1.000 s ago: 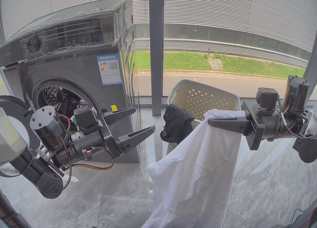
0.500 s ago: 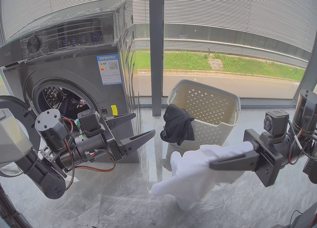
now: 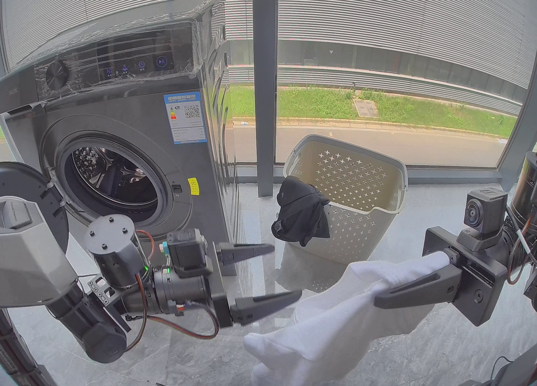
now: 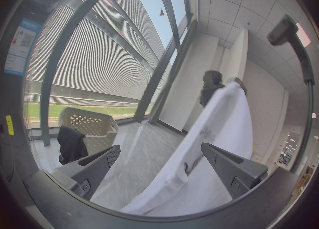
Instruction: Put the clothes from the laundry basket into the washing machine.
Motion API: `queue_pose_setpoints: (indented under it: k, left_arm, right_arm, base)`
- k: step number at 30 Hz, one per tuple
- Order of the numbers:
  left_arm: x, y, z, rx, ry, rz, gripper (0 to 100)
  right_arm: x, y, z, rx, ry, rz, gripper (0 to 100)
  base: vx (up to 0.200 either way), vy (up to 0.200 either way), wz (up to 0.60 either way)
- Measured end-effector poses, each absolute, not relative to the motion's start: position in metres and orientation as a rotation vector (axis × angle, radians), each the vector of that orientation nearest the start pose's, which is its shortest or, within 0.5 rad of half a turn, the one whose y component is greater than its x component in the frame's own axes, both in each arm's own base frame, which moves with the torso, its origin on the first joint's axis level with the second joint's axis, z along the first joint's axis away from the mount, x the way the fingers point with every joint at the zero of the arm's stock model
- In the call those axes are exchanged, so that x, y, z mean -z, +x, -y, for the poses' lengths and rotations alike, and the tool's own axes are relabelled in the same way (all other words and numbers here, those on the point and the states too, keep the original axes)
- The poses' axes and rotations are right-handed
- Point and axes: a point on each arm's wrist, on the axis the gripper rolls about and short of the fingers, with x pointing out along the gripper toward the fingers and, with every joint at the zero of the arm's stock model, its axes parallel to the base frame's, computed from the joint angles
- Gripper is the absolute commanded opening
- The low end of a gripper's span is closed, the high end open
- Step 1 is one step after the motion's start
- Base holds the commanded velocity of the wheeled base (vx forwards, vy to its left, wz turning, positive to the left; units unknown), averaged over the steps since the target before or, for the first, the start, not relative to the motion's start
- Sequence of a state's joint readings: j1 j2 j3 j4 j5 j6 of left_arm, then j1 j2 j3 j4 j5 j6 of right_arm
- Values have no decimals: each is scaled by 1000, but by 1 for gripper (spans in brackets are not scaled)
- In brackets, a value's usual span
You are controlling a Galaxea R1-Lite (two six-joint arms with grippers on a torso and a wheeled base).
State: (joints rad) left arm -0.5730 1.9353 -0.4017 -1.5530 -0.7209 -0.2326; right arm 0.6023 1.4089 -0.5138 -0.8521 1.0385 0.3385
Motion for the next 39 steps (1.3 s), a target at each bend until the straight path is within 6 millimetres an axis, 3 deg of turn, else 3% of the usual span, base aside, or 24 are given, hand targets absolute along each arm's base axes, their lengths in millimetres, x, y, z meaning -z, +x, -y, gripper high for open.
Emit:
queue_pose_setpoints:
  k: [8, 17, 30, 39]
  left_arm:
    - [-87, 217, 167, 1392, -104, -181, 100]
    - [-80, 214, 172, 1441, -107, -215, 100]
    - [-71, 213, 180, 1472, -105, -249, 100]
    - [-70, 205, 187, 1543, -100, -256, 100]
  right_arm:
    - [-209, 158, -133, -1673, 316, -372, 0]
    - [-210, 154, -135, -1738, 312, -390, 0]
    - [-210, 149, -165, -1889, 319, -479, 0]
    - [-216, 161, -180, -1923, 324, -493, 0]
  base:
    - [0, 0, 0]
    - [0, 0, 0]
    - [0, 0, 0]
    - [0, 0, 0]
